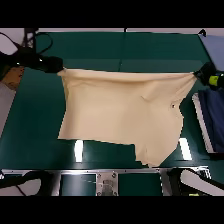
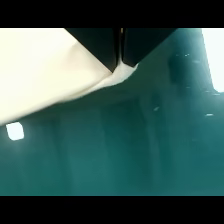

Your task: Fold the shirts.

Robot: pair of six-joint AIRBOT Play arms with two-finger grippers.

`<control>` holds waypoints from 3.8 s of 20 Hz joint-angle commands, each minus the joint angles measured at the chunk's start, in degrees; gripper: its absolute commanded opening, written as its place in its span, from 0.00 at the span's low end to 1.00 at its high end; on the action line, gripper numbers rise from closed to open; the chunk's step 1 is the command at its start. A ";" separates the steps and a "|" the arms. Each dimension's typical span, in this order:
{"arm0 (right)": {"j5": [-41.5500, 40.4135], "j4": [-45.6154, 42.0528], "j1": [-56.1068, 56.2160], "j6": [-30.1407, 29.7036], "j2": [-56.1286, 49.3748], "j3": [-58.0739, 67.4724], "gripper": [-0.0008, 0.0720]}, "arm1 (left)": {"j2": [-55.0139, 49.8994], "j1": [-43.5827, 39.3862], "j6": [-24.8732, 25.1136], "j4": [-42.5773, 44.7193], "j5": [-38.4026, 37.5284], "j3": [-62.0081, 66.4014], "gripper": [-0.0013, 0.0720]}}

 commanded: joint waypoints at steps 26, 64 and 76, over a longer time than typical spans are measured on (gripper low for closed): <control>26.88 -25.79 4.13 2.43 -29.97 27.74 0.03 | -17.09 3.72 2.23 2.32 -4.24 1.49 0.05; 17.40 -12.04 -9.92 6.62 23.98 -45.97 0.50 | 24.11 2.34 -11.58 -16.90 10.58 -58.31 0.99; 5.90 -0.44 -1.81 -1.53 15.47 -49.31 0.23 | 17.81 -6.40 -20.46 -23.87 25.77 -59.82 0.67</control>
